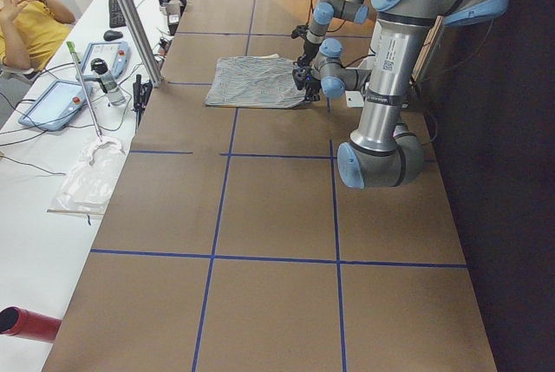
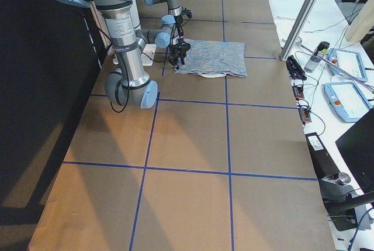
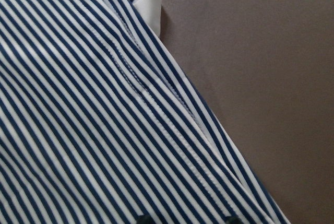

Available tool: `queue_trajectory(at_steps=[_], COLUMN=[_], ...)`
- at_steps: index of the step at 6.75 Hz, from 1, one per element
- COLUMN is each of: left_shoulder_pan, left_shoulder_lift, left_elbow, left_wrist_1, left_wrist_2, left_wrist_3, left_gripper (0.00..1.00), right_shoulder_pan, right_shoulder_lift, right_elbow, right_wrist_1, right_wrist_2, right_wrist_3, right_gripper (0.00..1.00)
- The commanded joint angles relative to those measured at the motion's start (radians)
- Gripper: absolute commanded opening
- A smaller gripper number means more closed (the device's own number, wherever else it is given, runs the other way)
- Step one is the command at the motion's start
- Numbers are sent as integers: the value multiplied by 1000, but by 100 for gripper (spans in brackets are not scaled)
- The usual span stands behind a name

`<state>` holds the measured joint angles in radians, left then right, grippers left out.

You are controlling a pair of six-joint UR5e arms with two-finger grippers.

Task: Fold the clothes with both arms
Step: 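Grasp the near shirt edge with both grippers and lift it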

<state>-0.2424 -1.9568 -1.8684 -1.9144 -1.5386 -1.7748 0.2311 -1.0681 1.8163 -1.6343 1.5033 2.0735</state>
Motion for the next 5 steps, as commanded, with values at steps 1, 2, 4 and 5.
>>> queue_trajectory(at_steps=[1, 2, 4, 5], left_shoulder_pan=[0, 0, 0, 0], left_shoulder_lift=[-1, -1, -1, -2], left_elbow=[0, 0, 0, 0], left_wrist_1=[0, 0, 0, 0], left_wrist_2=[0, 0, 0, 0], left_wrist_3=[0, 0, 0, 2], left_gripper=[0, 0, 0, 0], right_shoulder_pan=[-1, 0, 10, 14], right_shoulder_lift=[-1, -1, 3, 3], right_elbow=[0, 3, 11, 14], right_wrist_1=[-1, -1, -1, -1], right_wrist_2=[-1, 0, 0, 0], right_wrist_3=[30, 11, 4, 4], right_gripper=[0, 0, 0, 0])
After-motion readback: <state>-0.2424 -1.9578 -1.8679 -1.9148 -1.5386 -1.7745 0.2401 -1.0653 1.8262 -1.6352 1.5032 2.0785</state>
